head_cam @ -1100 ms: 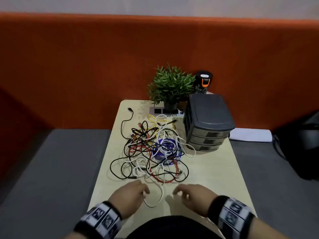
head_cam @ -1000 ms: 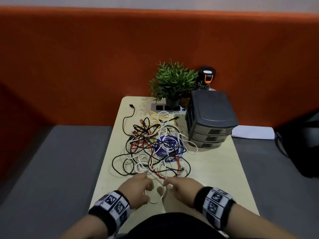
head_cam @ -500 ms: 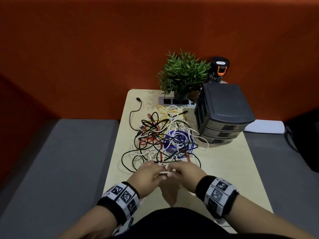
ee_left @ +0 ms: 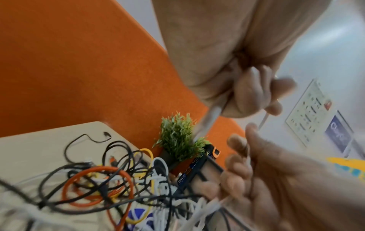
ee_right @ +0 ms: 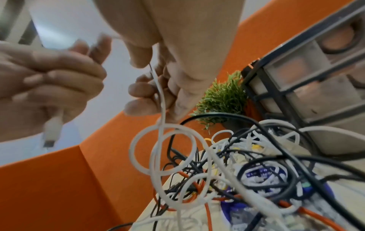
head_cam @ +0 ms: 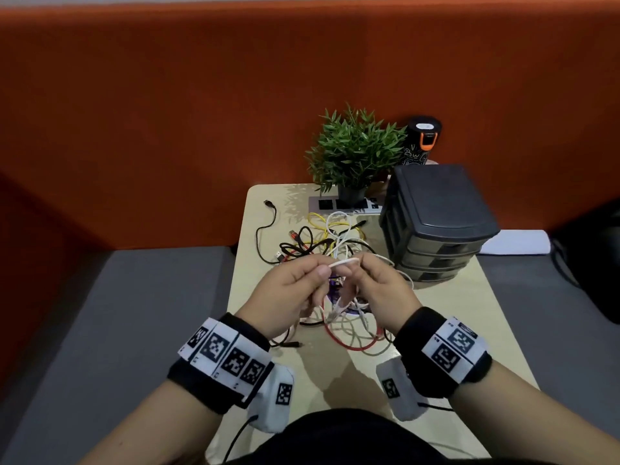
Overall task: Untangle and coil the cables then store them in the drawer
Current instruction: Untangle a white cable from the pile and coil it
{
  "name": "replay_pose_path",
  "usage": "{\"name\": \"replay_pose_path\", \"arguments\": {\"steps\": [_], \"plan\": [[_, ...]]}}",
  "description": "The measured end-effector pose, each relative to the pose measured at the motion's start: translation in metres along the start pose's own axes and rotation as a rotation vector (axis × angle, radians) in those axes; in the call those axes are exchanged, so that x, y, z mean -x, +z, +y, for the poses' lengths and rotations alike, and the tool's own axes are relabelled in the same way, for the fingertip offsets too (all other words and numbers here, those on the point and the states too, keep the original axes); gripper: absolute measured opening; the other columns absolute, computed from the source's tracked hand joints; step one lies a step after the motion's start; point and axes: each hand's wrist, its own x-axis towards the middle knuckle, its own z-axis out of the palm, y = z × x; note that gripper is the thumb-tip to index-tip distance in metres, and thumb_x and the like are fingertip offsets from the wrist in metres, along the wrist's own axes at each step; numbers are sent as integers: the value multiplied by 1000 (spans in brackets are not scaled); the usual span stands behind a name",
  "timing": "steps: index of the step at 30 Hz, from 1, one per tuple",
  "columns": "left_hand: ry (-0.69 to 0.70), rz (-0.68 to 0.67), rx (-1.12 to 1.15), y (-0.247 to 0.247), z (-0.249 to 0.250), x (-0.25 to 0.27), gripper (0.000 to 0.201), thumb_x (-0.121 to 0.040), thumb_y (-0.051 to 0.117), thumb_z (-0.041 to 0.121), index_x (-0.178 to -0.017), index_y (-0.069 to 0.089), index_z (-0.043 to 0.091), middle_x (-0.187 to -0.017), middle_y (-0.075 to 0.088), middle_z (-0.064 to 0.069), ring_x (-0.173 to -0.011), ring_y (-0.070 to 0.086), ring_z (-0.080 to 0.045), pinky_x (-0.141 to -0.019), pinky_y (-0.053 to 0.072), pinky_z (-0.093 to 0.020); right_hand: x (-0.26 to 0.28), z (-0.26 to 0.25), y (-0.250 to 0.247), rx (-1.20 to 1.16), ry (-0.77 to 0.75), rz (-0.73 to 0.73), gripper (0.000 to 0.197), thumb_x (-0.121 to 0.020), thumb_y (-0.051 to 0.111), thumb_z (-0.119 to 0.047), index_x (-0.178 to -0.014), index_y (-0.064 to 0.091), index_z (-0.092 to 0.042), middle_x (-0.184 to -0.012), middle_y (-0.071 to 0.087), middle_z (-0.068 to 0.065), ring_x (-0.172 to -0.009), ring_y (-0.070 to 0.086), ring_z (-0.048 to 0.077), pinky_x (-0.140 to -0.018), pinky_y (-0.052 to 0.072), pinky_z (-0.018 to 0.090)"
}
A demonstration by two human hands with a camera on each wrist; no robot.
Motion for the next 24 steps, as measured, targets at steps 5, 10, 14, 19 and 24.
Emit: {"name": "replay_pose_path", "arguments": {"steps": [5,10,14,19,24], "plan": [[57,-48,59,10,12,-7,26,-92,41,14,-105,62,6,-76,68,-3,-60,59,-16,-56,45,-24,8,-3,7,-98,28,-71,20,-97,41,-36,-96,61,-34,-61,61,-5,-55,52,24,-56,48,34],[172,55,172,27,18,-9,38,-95,35,-6,-121,55,14,-115,69,-2,-107,65,-21,-86,51,-28,15,7,-1,319,41,-226,13,-97,44,-25,-92,54,-30,-66,57,-9,-66,55,16,-76,49,40],[278,189,177,31,29,-17,43,-94,35,-14,-127,50,10,-131,57,-6,-123,54,-18,-105,42,-33,32,9,-7,446,124,-337,21,-97,43,-15,-90,52,-33,-74,54,-13,-74,51,13,-78,46,34],[267,227,-425,28,26,-19,50,-95,40,-7,-136,47,20,-124,62,2,-107,56,-5,-84,41,-8,41,-8,-24,592,61,-341,22,-89,44,-10,-85,57,-27,-72,55,-15,-82,51,15,-75,41,28],[172,153,-692,30,11,-20,60,-93,37,-7,-141,42,28,-139,48,10,-128,39,4,-105,35,-16,54,-30,-41,628,-30,-374,25,-92,40,-11,-100,60,-24,-78,55,-9,-71,47,9,-68,37,30]]}}
